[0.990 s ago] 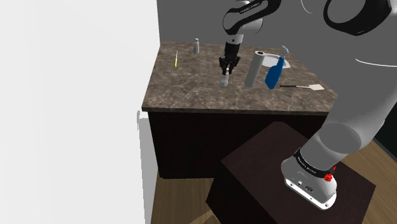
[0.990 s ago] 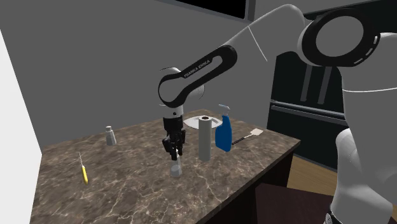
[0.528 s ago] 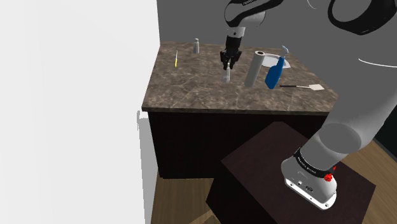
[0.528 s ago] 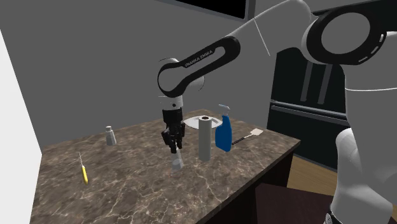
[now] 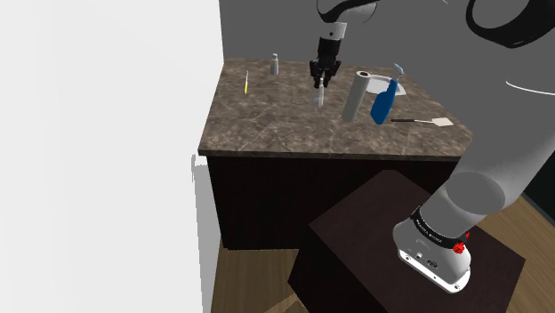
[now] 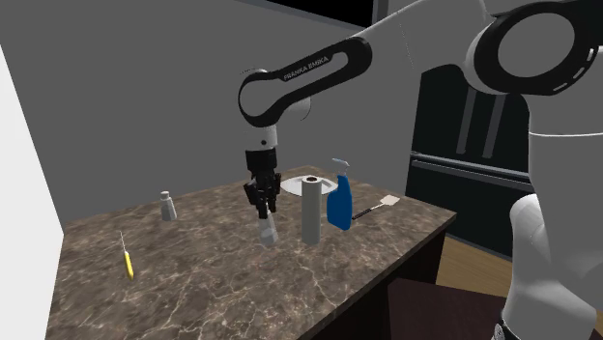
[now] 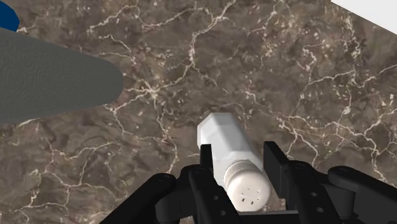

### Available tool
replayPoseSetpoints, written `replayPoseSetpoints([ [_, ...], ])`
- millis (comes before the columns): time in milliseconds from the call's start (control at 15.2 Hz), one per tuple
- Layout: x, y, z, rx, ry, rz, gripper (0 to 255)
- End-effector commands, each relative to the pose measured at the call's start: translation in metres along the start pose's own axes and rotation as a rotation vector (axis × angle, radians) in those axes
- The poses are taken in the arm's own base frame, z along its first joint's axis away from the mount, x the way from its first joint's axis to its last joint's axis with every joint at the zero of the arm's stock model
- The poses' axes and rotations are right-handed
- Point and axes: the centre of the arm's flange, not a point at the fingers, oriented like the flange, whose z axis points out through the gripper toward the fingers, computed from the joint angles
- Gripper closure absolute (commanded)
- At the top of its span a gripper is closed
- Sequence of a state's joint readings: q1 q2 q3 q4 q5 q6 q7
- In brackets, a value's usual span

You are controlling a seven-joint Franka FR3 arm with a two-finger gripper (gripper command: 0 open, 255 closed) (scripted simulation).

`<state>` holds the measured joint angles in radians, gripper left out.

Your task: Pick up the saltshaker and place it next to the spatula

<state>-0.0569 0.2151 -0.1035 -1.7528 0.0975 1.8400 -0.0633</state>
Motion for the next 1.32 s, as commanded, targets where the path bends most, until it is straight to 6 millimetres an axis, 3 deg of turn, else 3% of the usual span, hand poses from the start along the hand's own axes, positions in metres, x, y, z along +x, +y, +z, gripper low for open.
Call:
replayPoseSetpoints([
  [0,-0.002,0.000,-0.011,0.000,0.000,0.000,255],
  [1254,-0.013,-0.008,-0.106,0.000,0.000,0.000,255],
])
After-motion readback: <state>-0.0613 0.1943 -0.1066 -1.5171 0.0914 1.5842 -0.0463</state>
